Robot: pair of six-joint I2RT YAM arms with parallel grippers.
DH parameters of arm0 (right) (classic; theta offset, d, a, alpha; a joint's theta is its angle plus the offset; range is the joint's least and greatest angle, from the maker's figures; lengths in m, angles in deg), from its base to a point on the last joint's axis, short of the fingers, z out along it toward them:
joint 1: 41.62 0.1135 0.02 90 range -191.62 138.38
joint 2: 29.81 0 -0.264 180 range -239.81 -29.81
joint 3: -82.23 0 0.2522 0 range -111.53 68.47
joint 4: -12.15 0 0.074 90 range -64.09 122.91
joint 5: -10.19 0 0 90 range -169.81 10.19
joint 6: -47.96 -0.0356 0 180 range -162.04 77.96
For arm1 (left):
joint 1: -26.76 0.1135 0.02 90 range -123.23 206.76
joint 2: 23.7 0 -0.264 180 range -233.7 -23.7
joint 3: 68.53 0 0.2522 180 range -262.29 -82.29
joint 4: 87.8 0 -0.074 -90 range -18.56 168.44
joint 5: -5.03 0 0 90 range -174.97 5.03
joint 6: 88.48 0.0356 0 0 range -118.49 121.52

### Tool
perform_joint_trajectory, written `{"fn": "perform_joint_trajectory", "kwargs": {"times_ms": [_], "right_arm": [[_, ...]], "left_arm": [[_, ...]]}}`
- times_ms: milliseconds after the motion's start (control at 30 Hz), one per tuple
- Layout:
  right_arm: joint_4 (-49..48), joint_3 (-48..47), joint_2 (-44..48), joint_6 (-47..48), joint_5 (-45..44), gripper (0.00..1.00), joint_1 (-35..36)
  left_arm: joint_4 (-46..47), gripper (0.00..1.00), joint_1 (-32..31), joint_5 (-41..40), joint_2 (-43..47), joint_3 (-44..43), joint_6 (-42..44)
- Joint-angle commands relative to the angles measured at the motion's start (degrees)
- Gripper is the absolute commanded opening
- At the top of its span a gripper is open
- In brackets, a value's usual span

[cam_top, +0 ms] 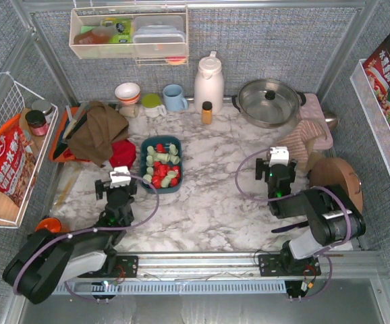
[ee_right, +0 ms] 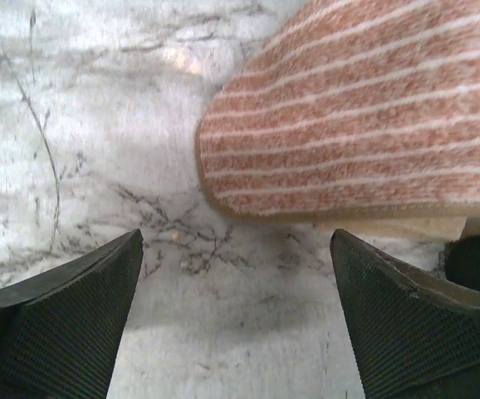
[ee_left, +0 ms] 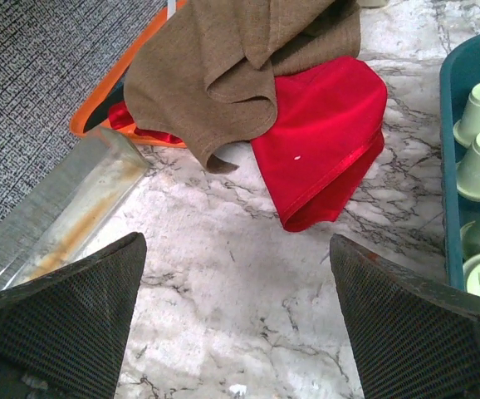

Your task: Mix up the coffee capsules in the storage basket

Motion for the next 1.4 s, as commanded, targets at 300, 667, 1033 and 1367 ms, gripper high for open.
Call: {"fn": "perform_joint_trajectory", "kwargs": {"times_ms": [300,667,1033,1367], "right_arm": [[0.86,-2.00,0.47,-1.43,3.55,0.99,-1.01],[1.55,-2.34,0.57,-1.51,3.85,0.99,-1.19],[1.61,-2.36,0.62,-1.52,3.96,0.99,-1.24],[5.34,-4.34,0.49,-2.72,4.46,0.99,-2.28]], "left_arm": [[16.11,1.00,9.95,9.96,-15.25,-5.16,1.94],[22.86,1.00,22.24,26.44,-13.64,-1.46,-3.51],[30.85,0.99,32.08,38.67,-26.08,-3.57,-7.18],[21.53,0.99,37.04,35.02,-27.96,-10.20,-14.60]]}}
